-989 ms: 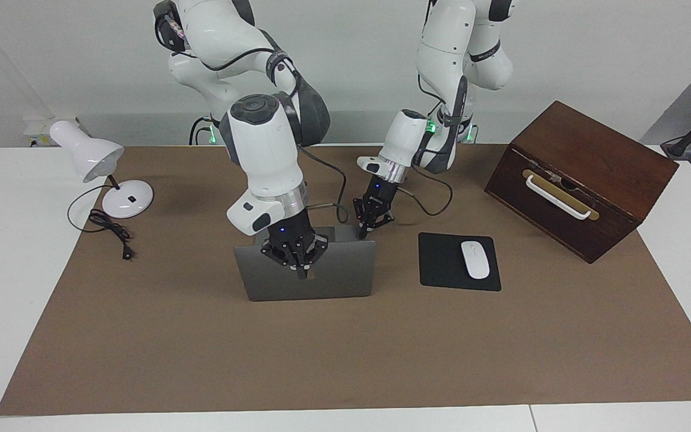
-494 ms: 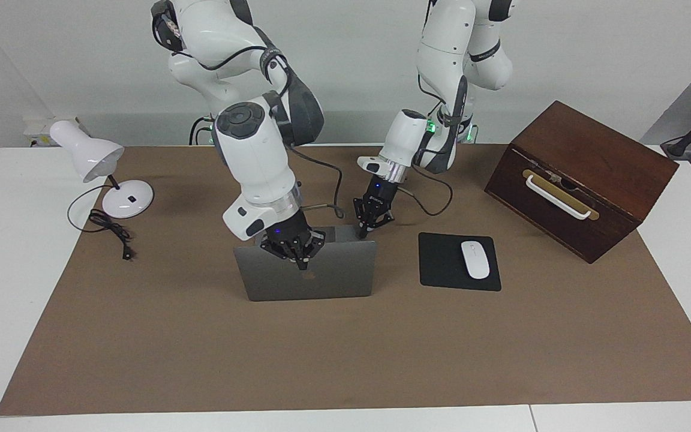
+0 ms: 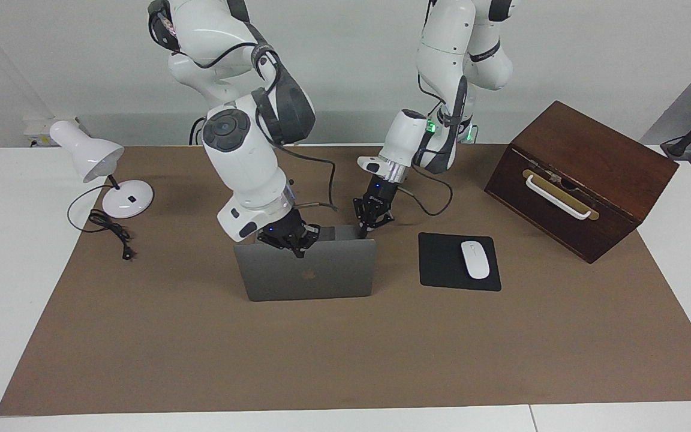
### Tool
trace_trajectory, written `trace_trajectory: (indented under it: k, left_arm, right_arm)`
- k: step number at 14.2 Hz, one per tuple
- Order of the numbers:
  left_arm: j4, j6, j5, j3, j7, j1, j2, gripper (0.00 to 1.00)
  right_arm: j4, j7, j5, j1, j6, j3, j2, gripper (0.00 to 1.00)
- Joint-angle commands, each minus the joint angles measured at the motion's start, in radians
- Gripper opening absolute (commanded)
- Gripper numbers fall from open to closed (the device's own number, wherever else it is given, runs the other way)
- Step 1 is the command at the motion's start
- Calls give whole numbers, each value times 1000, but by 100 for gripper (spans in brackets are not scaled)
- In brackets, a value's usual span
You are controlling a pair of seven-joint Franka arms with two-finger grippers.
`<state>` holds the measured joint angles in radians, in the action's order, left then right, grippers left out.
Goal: Close laptop with both arms
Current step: 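Push the laptop screen down toward the keyboard with the right gripper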
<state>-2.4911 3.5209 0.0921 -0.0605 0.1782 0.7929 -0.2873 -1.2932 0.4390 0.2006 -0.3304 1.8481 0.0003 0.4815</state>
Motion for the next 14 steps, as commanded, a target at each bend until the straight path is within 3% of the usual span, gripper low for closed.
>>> trace_trajectory:
  k: [1,14]
  left_arm:
    - [-78,-27,8,-16,18,19,-35,0]
    - [-77,-17,9,-18,18,32,-67,0]
  right_arm:
    - [-32,-28,57,14,-36,9,-26,0]
    - [-110,-22,114,8,-52,9,-23,0]
